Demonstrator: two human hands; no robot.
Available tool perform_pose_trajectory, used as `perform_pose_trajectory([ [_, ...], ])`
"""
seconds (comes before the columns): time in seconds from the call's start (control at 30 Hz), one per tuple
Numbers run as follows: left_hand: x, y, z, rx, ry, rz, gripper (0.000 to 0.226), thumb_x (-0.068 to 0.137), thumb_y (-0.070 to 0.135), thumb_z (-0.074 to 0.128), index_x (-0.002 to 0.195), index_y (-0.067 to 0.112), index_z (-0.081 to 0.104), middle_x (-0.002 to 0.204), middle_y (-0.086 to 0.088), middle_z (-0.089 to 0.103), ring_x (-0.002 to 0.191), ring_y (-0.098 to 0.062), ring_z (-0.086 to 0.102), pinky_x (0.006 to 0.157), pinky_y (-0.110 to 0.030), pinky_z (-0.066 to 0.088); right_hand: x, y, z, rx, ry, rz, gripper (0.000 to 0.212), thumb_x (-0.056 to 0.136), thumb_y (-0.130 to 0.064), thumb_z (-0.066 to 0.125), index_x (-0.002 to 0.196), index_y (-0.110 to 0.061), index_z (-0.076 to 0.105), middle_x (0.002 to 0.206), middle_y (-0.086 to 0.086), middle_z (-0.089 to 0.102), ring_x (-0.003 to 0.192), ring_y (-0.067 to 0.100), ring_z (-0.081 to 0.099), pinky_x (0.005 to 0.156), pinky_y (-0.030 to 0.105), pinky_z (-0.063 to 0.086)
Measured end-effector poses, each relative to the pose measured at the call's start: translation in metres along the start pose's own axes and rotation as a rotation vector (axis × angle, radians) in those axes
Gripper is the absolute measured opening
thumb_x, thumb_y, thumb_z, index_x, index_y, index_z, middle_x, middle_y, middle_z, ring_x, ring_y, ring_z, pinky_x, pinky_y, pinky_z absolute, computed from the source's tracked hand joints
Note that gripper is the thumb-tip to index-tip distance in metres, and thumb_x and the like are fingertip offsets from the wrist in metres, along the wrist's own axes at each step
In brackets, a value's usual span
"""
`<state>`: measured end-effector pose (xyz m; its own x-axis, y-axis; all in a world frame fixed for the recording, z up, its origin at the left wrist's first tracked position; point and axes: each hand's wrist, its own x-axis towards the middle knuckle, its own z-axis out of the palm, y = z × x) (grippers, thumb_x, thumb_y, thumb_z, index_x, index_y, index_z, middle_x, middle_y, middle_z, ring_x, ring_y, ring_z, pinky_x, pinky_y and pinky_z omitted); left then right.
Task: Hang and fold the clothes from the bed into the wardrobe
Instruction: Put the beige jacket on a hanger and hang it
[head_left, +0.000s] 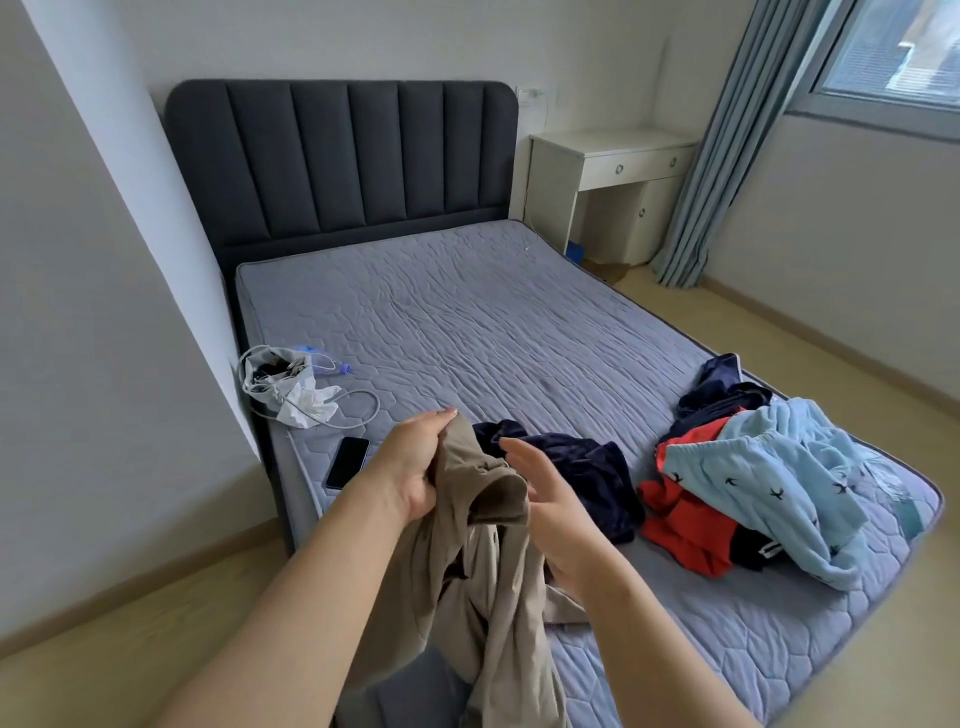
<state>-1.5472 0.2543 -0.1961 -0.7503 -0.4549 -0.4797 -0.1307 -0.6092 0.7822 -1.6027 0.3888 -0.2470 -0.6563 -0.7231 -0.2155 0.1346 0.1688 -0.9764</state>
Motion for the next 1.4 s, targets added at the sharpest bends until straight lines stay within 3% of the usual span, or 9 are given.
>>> perform_pose_trajectory([
  [0.1, 0.0, 0.002, 0.001, 0.07, -0.041, 0.017, 0.025, 0.098, 0.018, 0.044, 0.075, 0.009, 0.052, 0.058, -0.008, 0.057, 0.054, -0.019, 0.058, 0.052, -0.025, 0.05, -0.001, -0.002, 0.008, -0.064, -0.147, -0.037, 0.053, 0.079, -0.005, 0.069, 0.113, -0.043, 0.055, 0.112, -0.009, 0.065, 0.111, 0.008, 0.058, 0.089, 0.024, 0.05],
  [0.27, 0.0, 0.0, -0.014, 0.197, -0.072, 0.093, 0.023, 0.086, 0.032, 0.061, 0.076, 0.013, 0.052, 0.062, -0.004, 0.056, 0.055, -0.016, 0.053, 0.057, -0.027, 0.045, 0.005, -0.004, 0.013, -0.102, 0.083, -0.074, 0.009, 0.092, 0.001, 0.049, 0.094, 0.004, 0.058, 0.081, 0.012, 0.058, 0.075, 0.015, 0.053, 0.068, 0.024, 0.043],
  [0.43, -0.003, -0.014, -0.031, 1.055, -0.288, 0.281, 0.046, 0.058, 0.051, 0.077, 0.097, 0.038, 0.055, 0.089, 0.014, 0.059, 0.08, -0.001, 0.057, 0.068, -0.015, 0.042, 0.012, -0.009, 0.008, 0.073, 0.278, -0.012, 0.015, 0.095, -0.002, 0.039, 0.088, 0.001, 0.052, 0.074, 0.011, 0.054, 0.067, 0.02, 0.051, 0.055, 0.027, 0.044],
  [0.6, 0.009, -0.038, -0.047, 1.529, 0.181, 0.419, 0.004, 0.085, 0.023, 0.048, 0.084, 0.023, 0.051, 0.098, -0.001, 0.055, 0.099, -0.025, 0.056, 0.072, -0.03, 0.043, 0.014, -0.013, 0.008, 0.114, 0.311, -0.04, 0.024, 0.092, -0.003, 0.041, 0.077, -0.013, 0.058, 0.071, 0.004, 0.062, 0.067, 0.017, 0.058, 0.058, 0.027, 0.048],
  [0.8, 0.03, -0.059, -0.069, 1.241, 0.392, 0.203, 0.016, 0.088, 0.012, 0.035, 0.084, 0.026, 0.042, 0.092, -0.005, 0.053, 0.089, -0.03, 0.053, 0.079, -0.036, 0.044, 0.01, -0.012, 0.001, 0.279, 0.328, -0.044, 0.024, 0.092, -0.004, 0.043, 0.079, -0.013, 0.061, 0.066, 0.003, 0.066, 0.059, 0.014, 0.064, 0.049, 0.026, 0.051],
  [0.93, 0.032, -0.049, -0.068, 0.646, 0.535, 0.197, 0.021, 0.088, 0.001, 0.039, 0.085, 0.018, 0.051, 0.098, -0.016, 0.06, 0.081, -0.026, 0.052, 0.072, -0.034, 0.044, 0.006, -0.011, -0.006, 0.312, 0.312, -0.04, 0.02, 0.089, -0.002, 0.051, 0.08, -0.015, 0.063, 0.07, 0.005, 0.067, 0.066, 0.017, 0.063, 0.06, 0.032, 0.056],
  [1.07, 0.018, -0.011, -0.04, 0.254, 0.258, 0.244, 0.033, 0.091, -0.002, 0.04, 0.075, 0.018, 0.06, 0.07, -0.006, 0.064, 0.06, -0.018, 0.058, 0.049, -0.02, 0.048, 0.001, -0.009, -0.003, 0.111, 0.088, -0.041, 0.04, 0.074, 0.011, 0.063, 0.098, -0.02, 0.056, 0.069, -0.007, 0.069, 0.063, 0.004, 0.065, 0.054, 0.018, 0.05],
  [1.2, -0.001, 0.012, -0.007, 0.509, -0.218, 0.197, 0.033, 0.088, -0.008, 0.039, 0.073, 0.012, 0.06, 0.056, 0.002, 0.063, 0.05, -0.007, 0.059, 0.047, -0.015, 0.046, -0.002, -0.01, 0.012, 0.052, -0.153, -0.084, 0.053, 0.069, 0.017, 0.067, 0.113, -0.012, 0.057, 0.097, -0.001, 0.07, 0.09, 0.007, 0.067, 0.072, 0.02, 0.053],
  [1.4, -0.001, 0.009, -0.009, 0.552, -0.119, 0.32, 0.013, 0.089, 0.005, 0.056, 0.086, 0.017, 0.061, 0.083, -0.004, 0.063, 0.071, -0.012, 0.059, 0.06, -0.016, 0.05, -0.003, -0.009, 0.012, 0.058, 0.039, -0.047, 0.021, 0.082, 0.003, 0.063, 0.09, -0.015, 0.07, 0.082, 0.0, 0.074, 0.078, 0.012, 0.069, 0.068, 0.023, 0.056],
])
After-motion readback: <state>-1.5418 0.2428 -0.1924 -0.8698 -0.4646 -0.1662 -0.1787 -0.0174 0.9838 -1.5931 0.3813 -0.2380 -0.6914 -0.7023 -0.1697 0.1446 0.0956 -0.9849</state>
